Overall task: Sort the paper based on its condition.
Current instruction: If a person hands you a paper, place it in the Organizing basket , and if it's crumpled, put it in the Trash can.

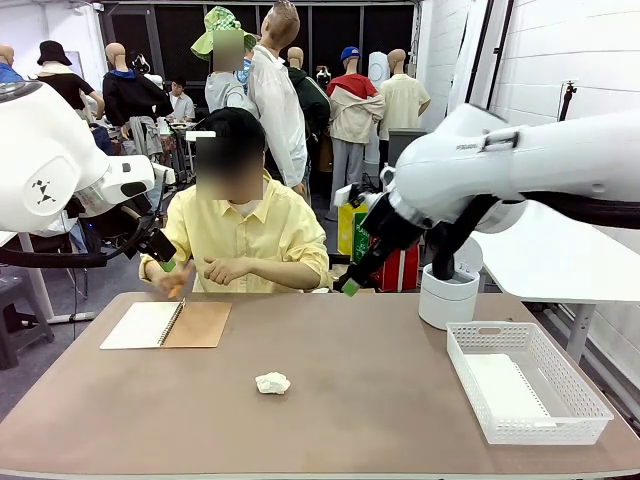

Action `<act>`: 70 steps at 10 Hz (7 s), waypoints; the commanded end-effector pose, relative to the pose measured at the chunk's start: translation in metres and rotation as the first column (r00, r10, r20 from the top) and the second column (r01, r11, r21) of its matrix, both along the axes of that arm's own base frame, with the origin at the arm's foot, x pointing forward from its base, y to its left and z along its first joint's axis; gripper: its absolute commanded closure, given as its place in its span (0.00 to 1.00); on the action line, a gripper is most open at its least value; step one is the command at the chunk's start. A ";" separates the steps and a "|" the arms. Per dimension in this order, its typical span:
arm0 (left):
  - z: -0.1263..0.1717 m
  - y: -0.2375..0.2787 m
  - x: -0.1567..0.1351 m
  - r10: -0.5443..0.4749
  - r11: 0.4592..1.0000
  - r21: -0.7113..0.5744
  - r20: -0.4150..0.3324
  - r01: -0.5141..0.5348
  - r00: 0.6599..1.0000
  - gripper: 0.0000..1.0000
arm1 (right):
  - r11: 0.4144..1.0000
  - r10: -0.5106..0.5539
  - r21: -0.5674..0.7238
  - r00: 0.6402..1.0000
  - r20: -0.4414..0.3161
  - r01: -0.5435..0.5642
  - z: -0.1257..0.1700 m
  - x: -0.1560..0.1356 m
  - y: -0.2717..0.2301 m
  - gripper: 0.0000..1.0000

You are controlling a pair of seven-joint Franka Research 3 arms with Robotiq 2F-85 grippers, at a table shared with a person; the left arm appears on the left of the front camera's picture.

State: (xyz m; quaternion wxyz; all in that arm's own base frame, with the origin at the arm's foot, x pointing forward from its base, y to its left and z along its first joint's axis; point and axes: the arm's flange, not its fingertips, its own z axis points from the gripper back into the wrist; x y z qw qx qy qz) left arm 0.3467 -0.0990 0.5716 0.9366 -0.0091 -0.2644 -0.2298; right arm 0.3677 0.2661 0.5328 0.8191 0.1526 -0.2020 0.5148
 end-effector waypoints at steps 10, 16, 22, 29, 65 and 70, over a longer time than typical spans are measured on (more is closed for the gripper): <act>0.000 0.002 0.000 0.001 1.000 0.004 0.002 -0.001 1.000 0.00 | 0.900 0.404 -0.154 0.913 -0.057 -0.408 -0.084 0.023 0.123 0.00; 0.000 0.002 0.000 0.001 1.000 0.004 0.002 -0.001 1.000 0.00 | 0.912 0.356 -0.195 0.933 -0.054 -0.360 -0.100 0.029 0.133 0.00; 0.000 0.002 0.000 0.001 1.000 0.004 0.002 -0.001 1.000 0.00 | 0.872 0.418 -0.231 0.902 -0.106 -0.431 -0.149 0.057 0.170 0.00; 0.000 0.002 0.000 0.001 1.000 0.004 0.002 -0.001 1.000 0.00 | 0.845 0.443 -0.237 0.875 -0.194 -0.480 -0.188 0.061 0.192 0.00; 0.000 0.002 0.000 0.001 1.000 0.004 0.002 -0.001 1.000 0.00 | 0.878 -0.103 -0.479 0.968 -0.228 -0.020 -0.041 0.119 0.024 1.00; 0.000 0.002 0.000 0.001 1.000 0.004 0.002 -0.001 1.000 0.00 | 0.889 -0.061 -0.454 0.966 -0.250 -0.062 -0.036 0.128 0.019 1.00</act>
